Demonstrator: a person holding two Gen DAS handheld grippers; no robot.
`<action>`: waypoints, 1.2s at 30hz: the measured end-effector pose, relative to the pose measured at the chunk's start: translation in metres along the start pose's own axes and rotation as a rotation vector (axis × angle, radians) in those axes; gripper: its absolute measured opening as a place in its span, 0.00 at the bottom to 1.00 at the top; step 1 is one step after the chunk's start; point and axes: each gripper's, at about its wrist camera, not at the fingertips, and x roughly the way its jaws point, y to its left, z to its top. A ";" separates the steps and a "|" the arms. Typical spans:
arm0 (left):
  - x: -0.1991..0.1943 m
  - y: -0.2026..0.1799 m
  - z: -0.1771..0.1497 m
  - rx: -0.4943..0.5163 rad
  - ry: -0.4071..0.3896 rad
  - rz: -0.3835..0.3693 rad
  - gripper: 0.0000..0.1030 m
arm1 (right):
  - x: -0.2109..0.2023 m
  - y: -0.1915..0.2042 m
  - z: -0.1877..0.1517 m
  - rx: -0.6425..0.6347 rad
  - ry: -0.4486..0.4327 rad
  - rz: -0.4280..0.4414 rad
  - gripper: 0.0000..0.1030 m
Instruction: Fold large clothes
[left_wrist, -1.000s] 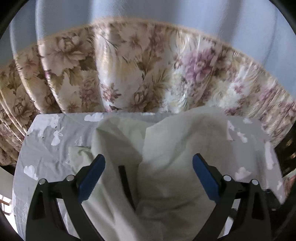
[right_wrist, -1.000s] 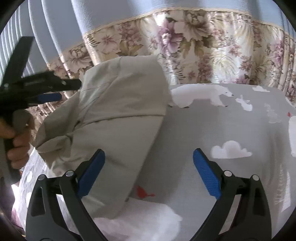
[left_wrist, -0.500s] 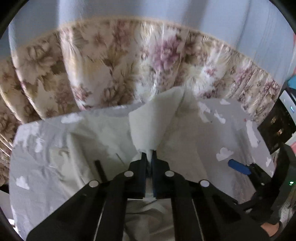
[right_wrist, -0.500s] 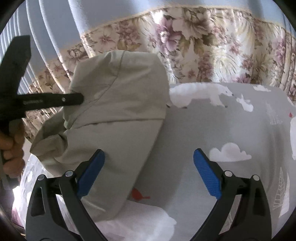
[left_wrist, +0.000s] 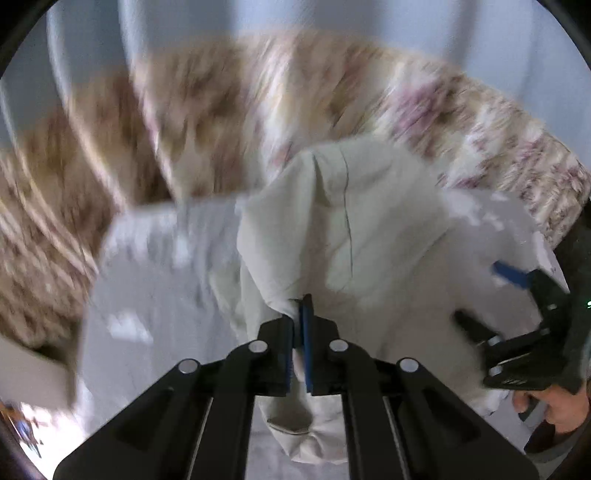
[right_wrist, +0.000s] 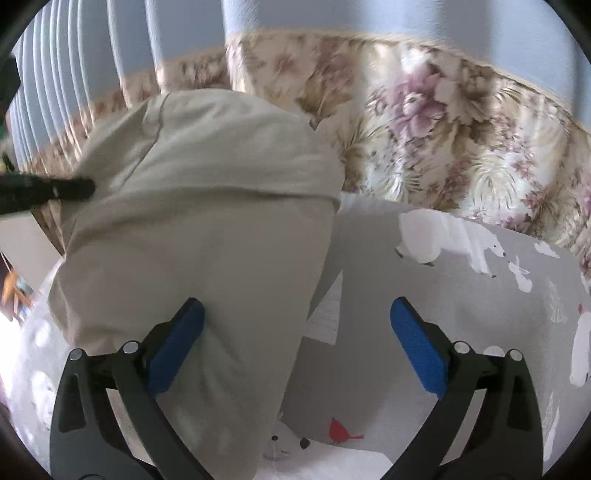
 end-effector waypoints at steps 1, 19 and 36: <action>0.016 0.008 -0.009 -0.020 0.031 0.003 0.05 | 0.004 0.006 -0.002 -0.023 0.006 -0.014 0.97; -0.027 -0.014 -0.056 -0.110 -0.276 0.088 0.70 | 0.015 0.028 -0.026 -0.008 -0.039 -0.139 0.97; 0.046 -0.025 -0.092 -0.124 -0.194 0.154 0.95 | 0.037 0.023 -0.041 -0.026 -0.003 -0.126 0.97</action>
